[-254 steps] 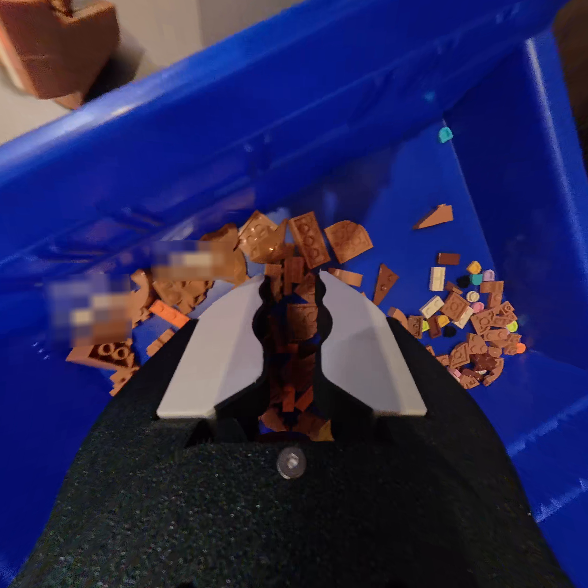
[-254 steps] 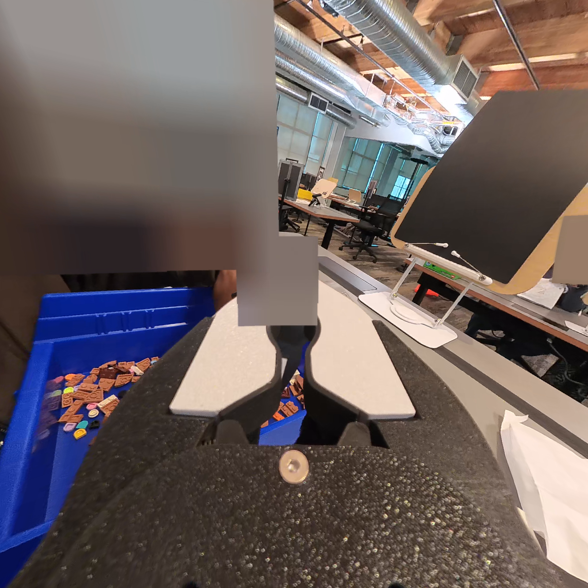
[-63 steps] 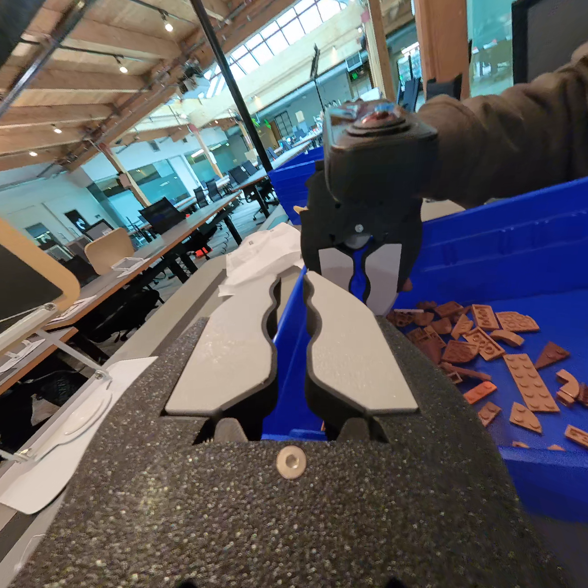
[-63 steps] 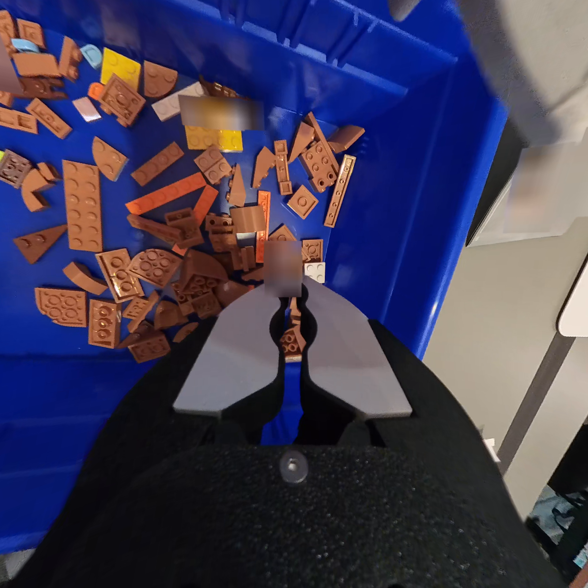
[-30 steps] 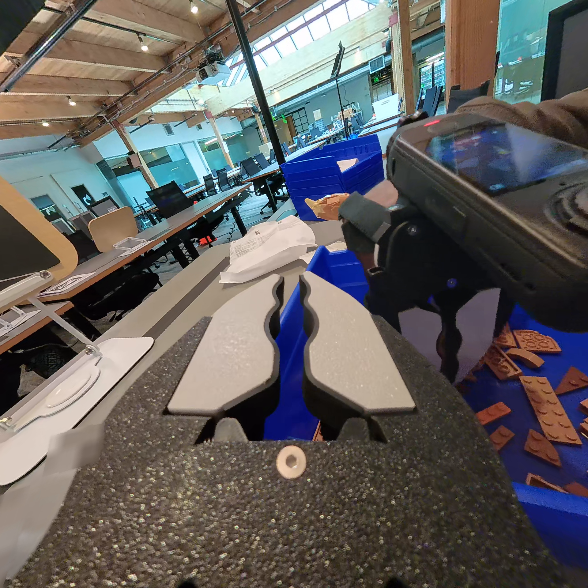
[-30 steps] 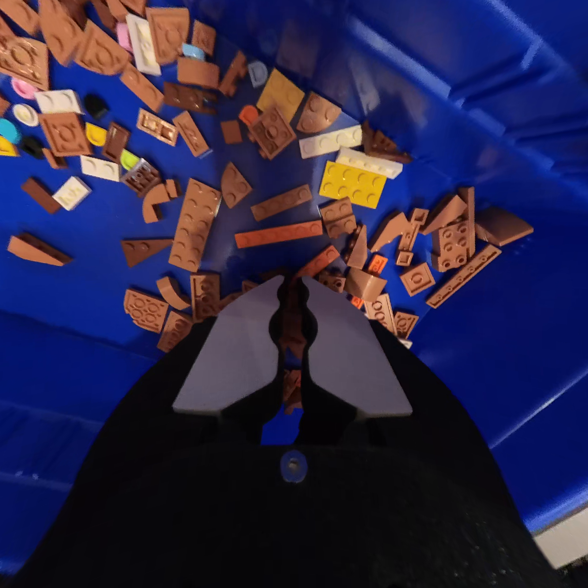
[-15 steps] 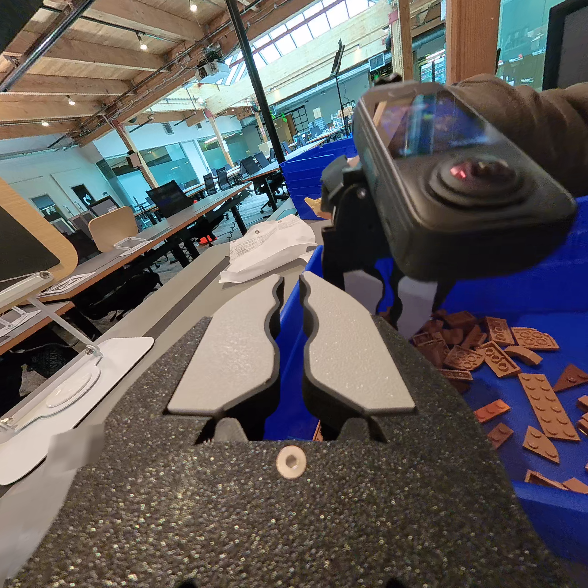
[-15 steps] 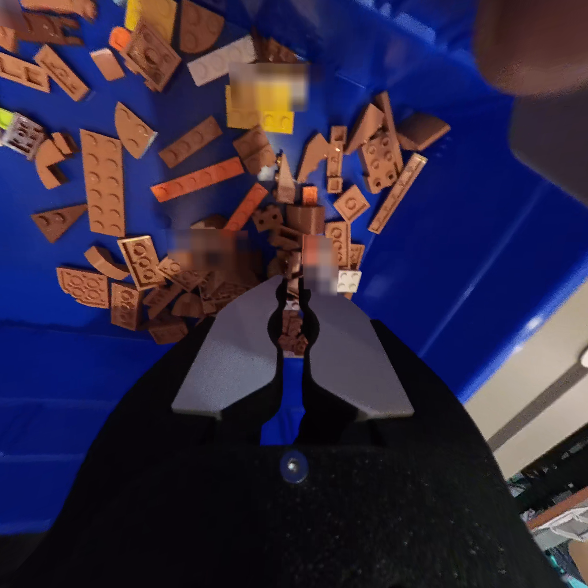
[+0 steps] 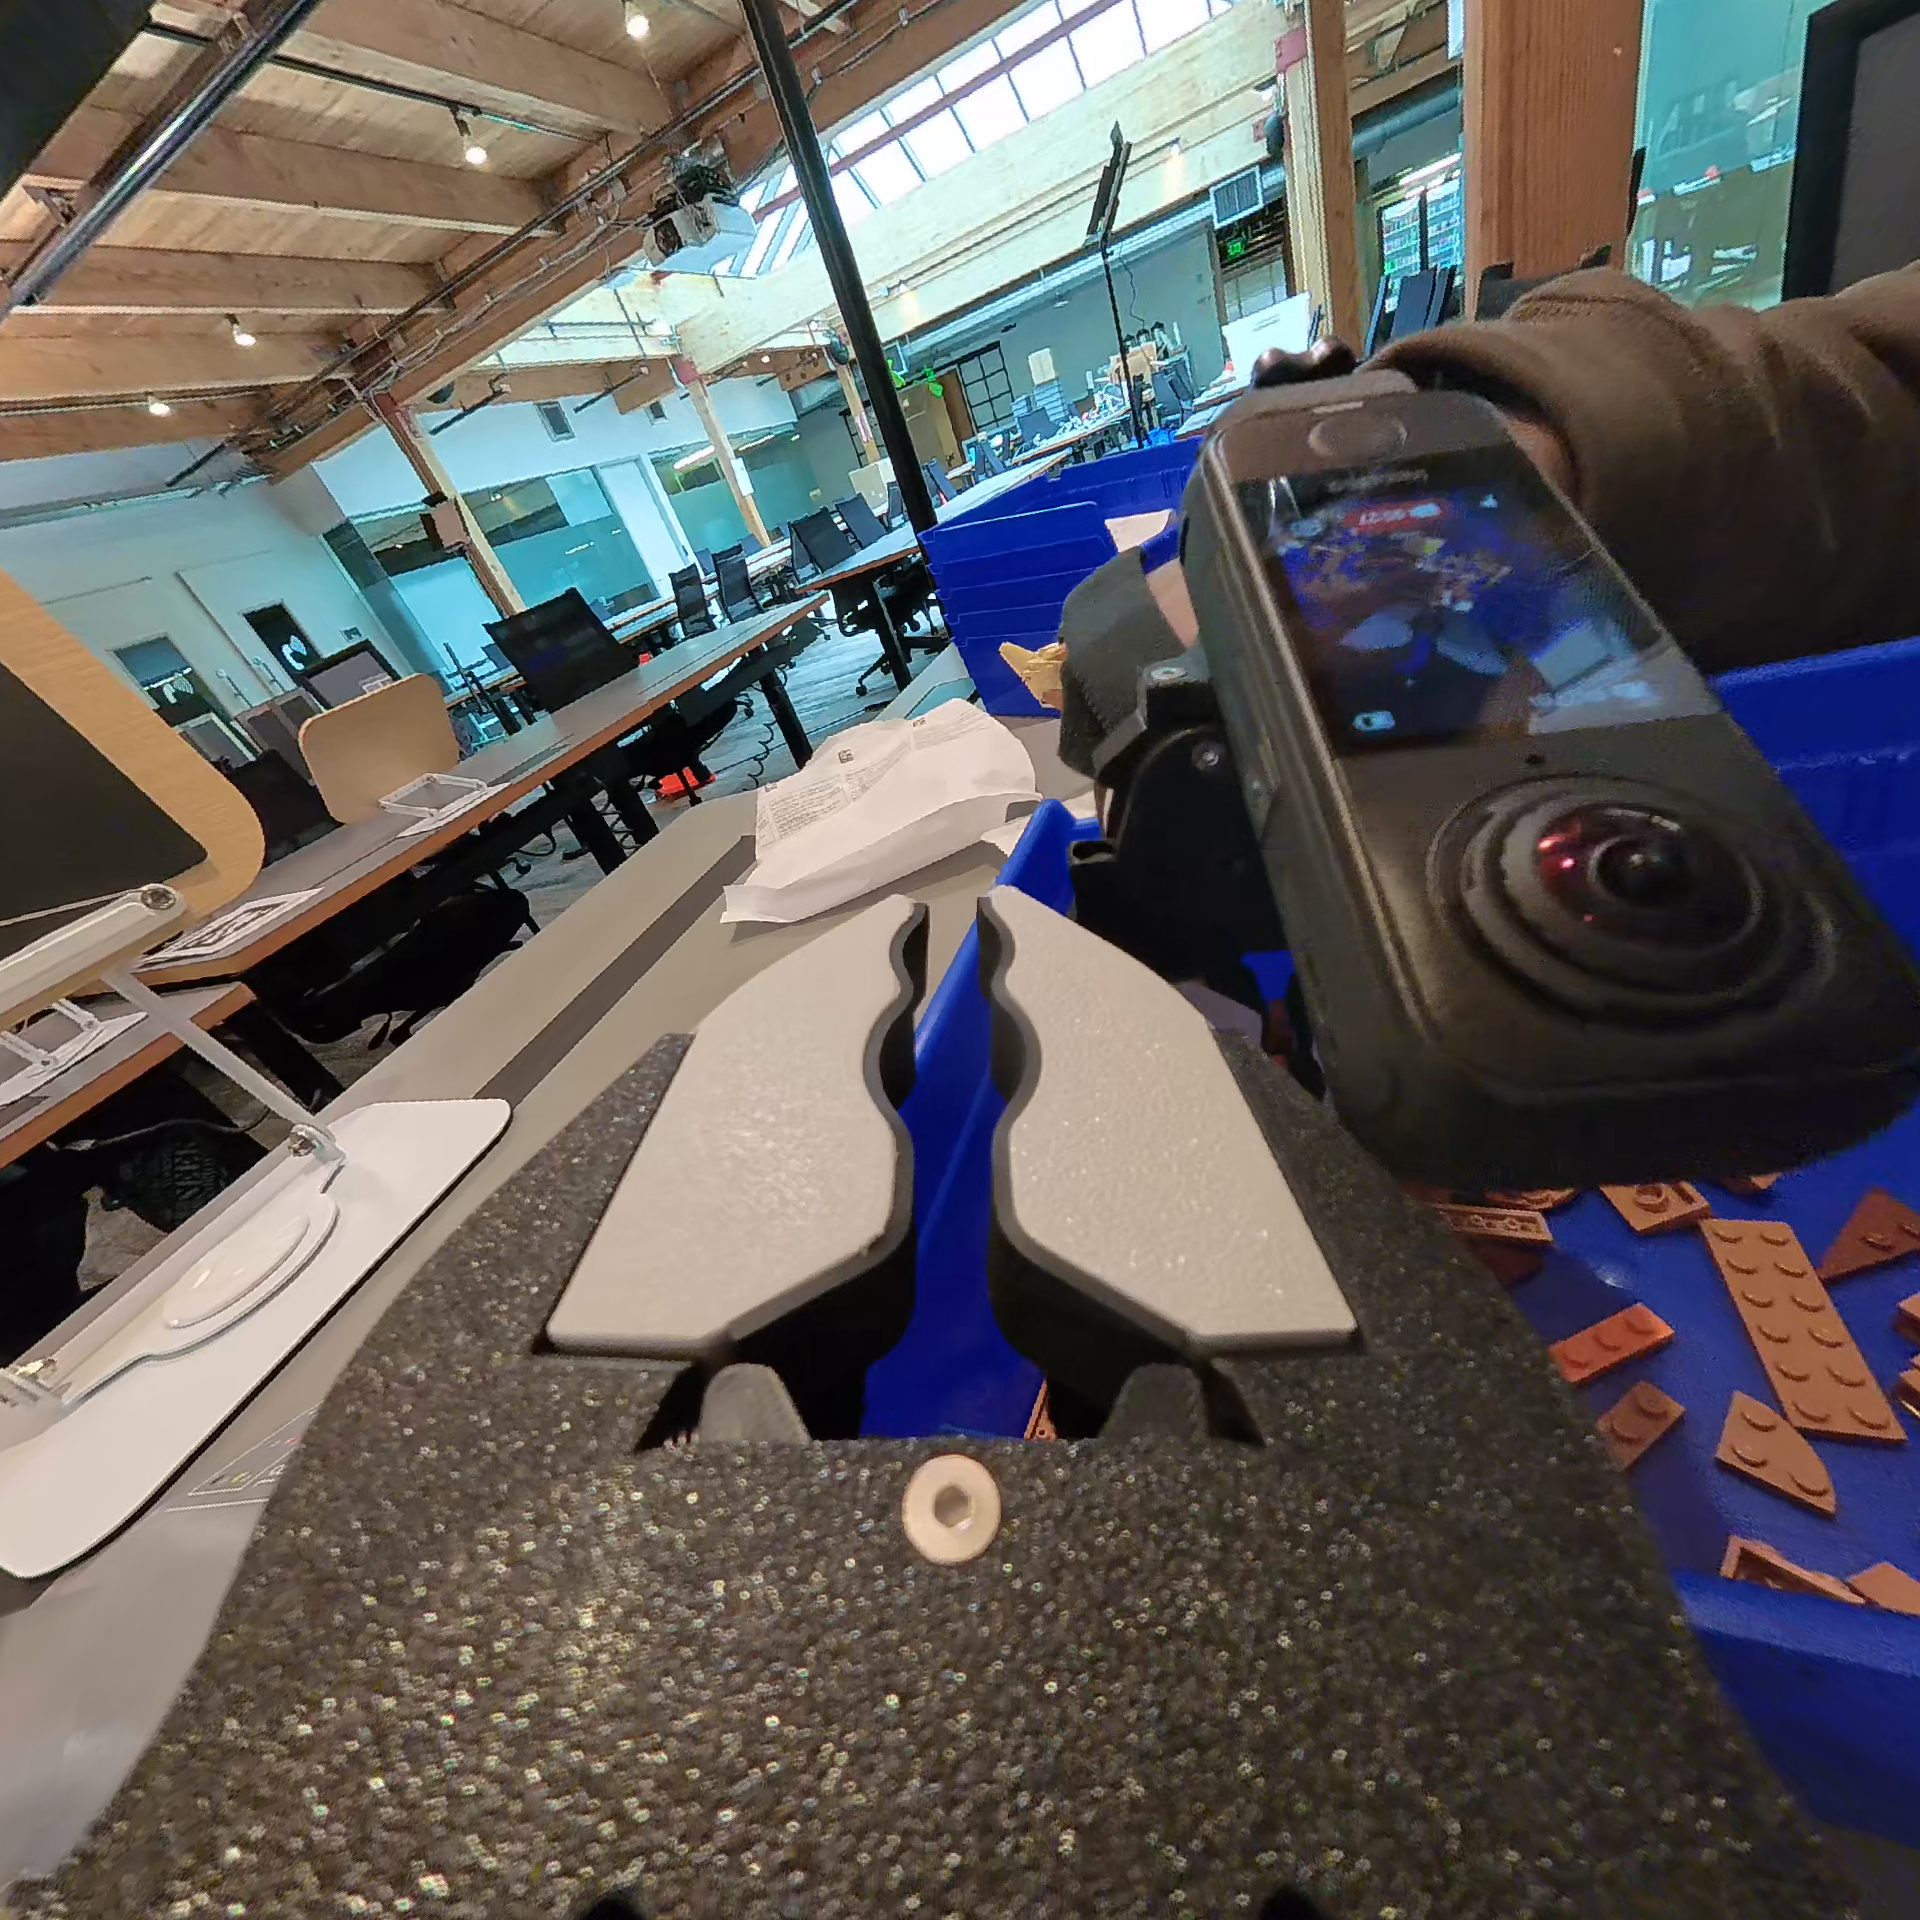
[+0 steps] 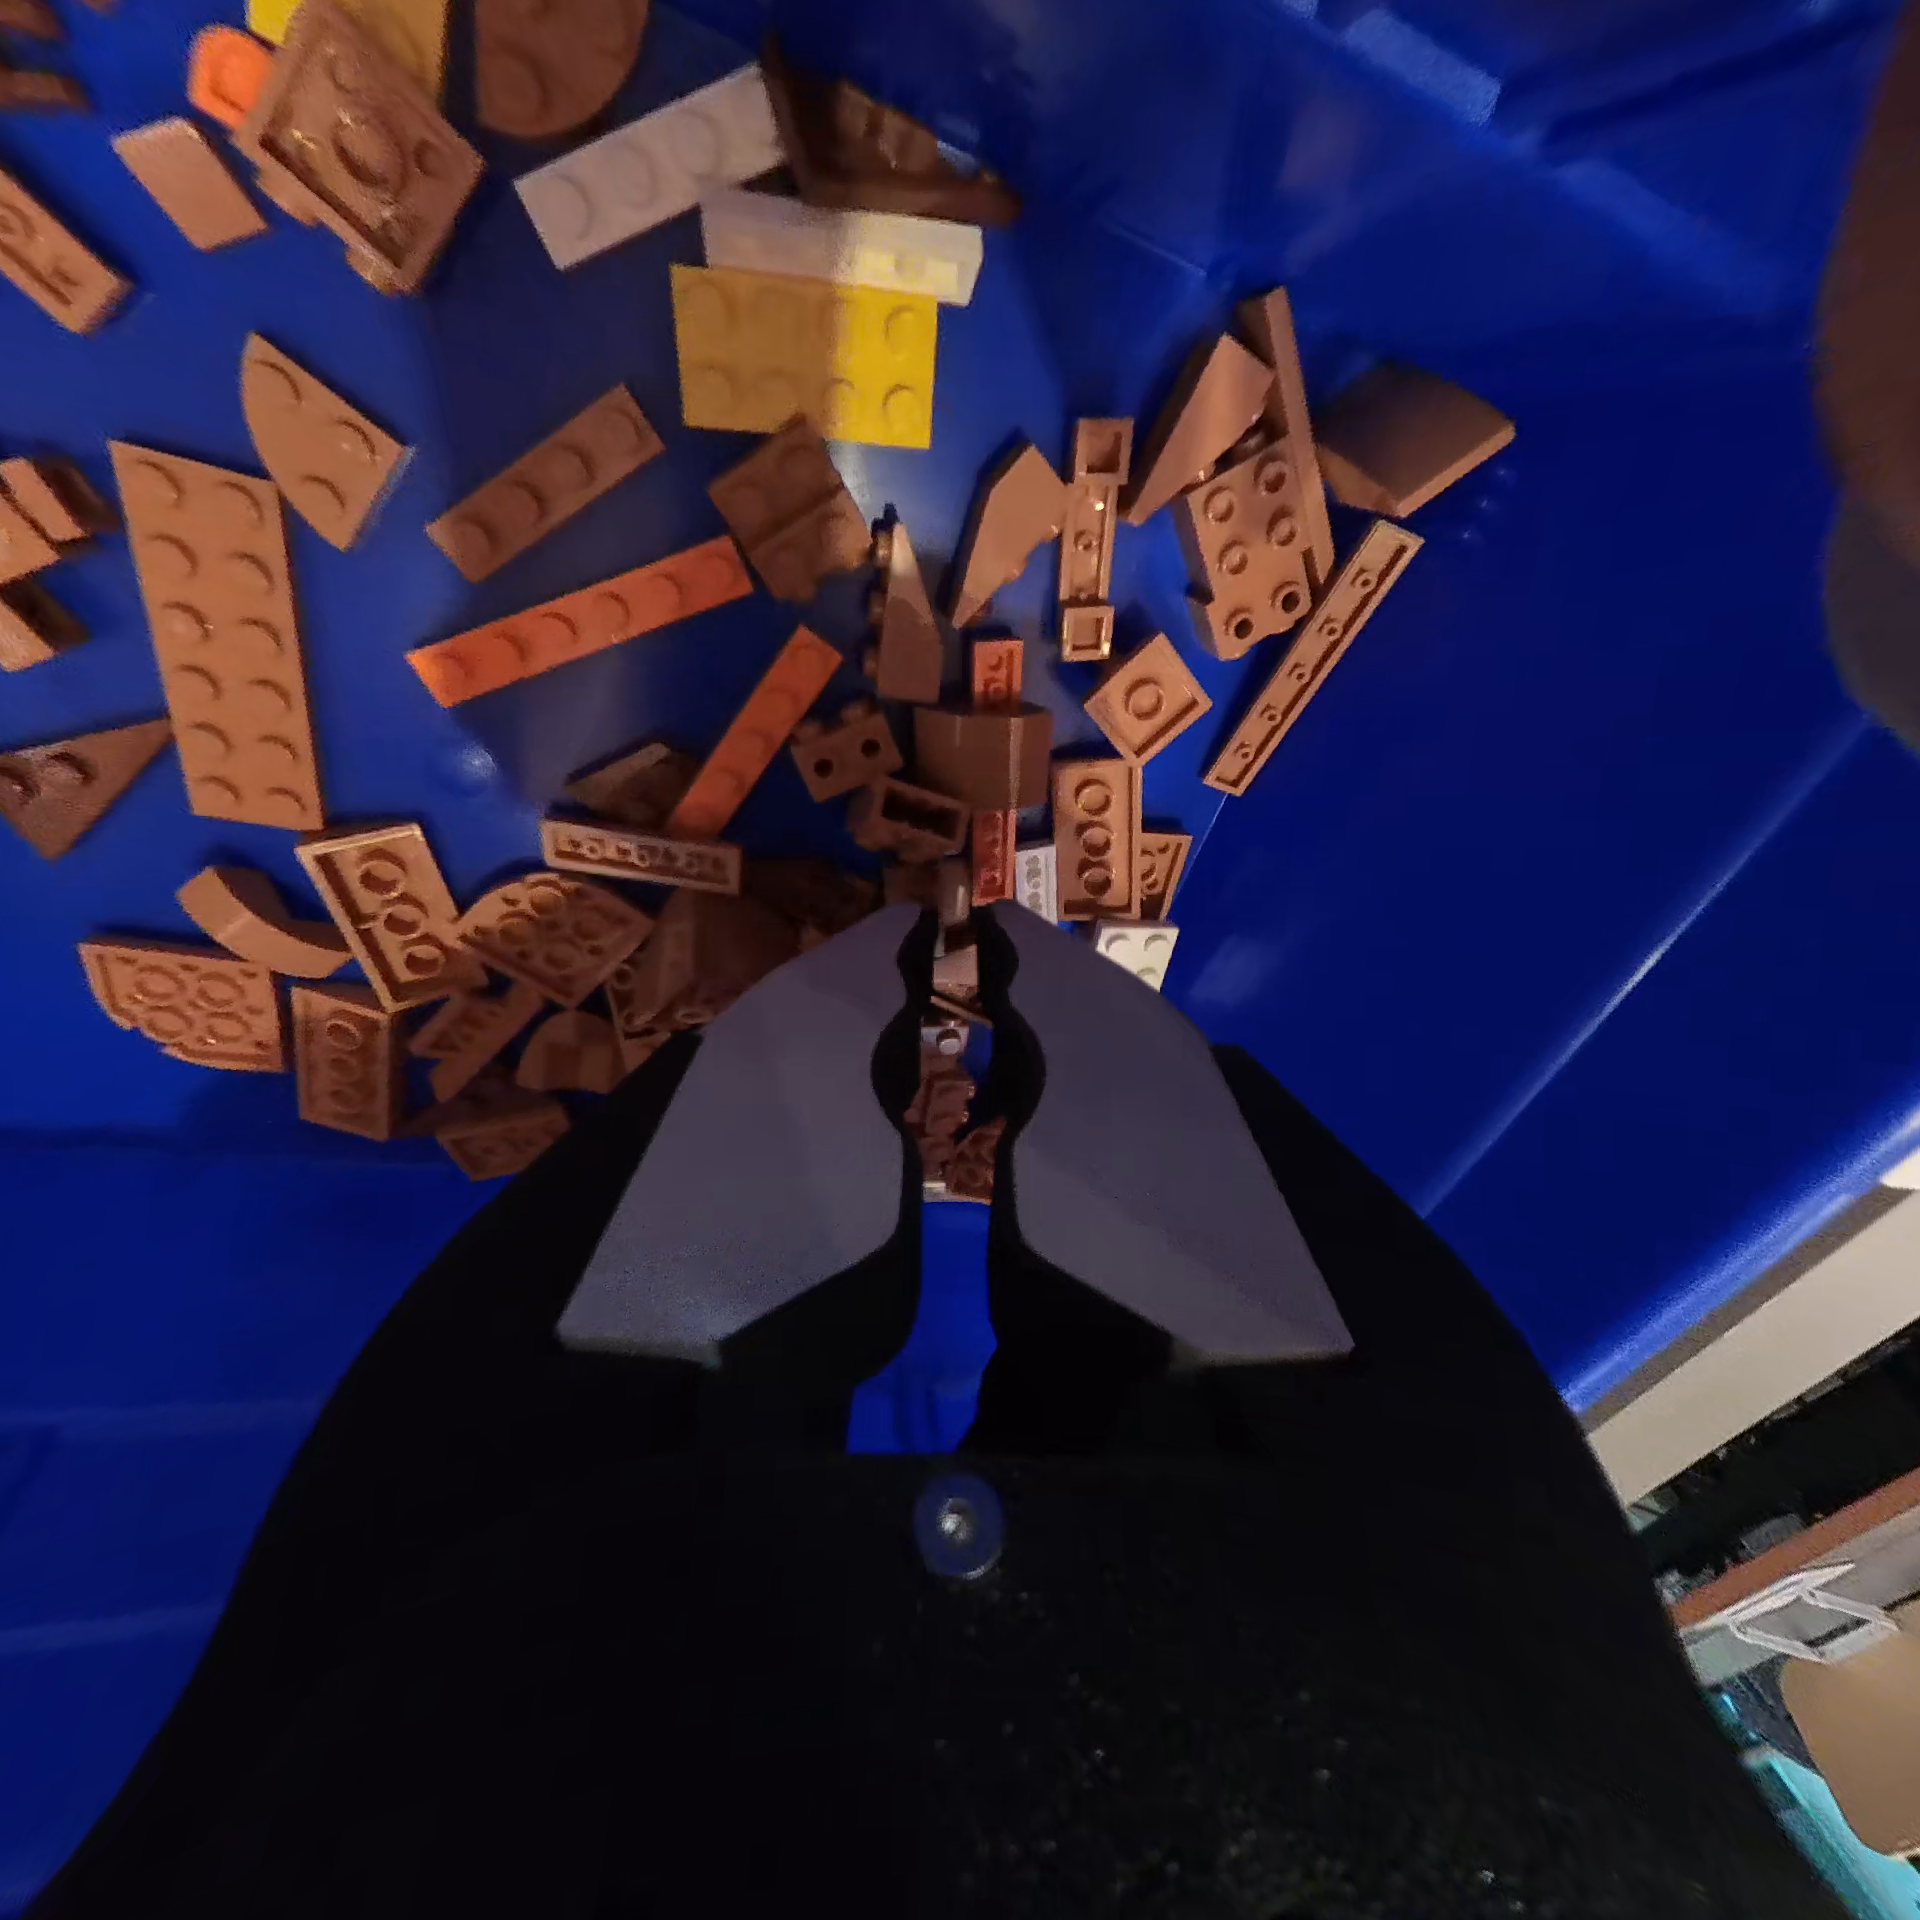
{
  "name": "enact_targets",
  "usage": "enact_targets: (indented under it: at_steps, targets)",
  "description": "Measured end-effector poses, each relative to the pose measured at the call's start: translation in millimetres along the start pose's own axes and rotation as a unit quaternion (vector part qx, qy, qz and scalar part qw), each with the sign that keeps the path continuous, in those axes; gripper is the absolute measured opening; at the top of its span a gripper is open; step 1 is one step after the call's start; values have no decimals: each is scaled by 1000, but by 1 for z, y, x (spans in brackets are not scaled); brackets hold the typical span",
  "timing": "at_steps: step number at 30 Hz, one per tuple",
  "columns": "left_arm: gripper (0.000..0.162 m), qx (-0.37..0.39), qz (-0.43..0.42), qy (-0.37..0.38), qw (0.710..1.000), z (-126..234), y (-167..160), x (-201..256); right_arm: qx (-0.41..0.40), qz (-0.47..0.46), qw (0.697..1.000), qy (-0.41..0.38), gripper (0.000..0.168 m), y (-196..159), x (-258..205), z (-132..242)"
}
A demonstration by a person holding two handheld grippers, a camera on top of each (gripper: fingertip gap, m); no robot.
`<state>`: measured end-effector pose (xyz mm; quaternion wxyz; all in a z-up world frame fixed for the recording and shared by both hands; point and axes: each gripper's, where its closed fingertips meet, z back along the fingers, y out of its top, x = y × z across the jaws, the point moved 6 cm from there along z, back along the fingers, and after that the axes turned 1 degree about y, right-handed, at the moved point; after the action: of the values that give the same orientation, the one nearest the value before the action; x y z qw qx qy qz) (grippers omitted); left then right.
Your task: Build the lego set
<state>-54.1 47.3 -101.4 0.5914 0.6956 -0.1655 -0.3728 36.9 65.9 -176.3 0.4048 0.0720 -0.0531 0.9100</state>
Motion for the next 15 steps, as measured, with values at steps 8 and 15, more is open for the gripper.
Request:
enact_targets:
  at_steps: [8, 15]
  targets:
    - [9, 4, 0, 2, 1000, 0, 0, -1, 5, 5, 1000, 24, 3, -1, -1, 0]
    - [9, 8, 4, 6, 1000, 1, 0, -2, 21, -20, 999, 14, 3, -14, 0, 12]
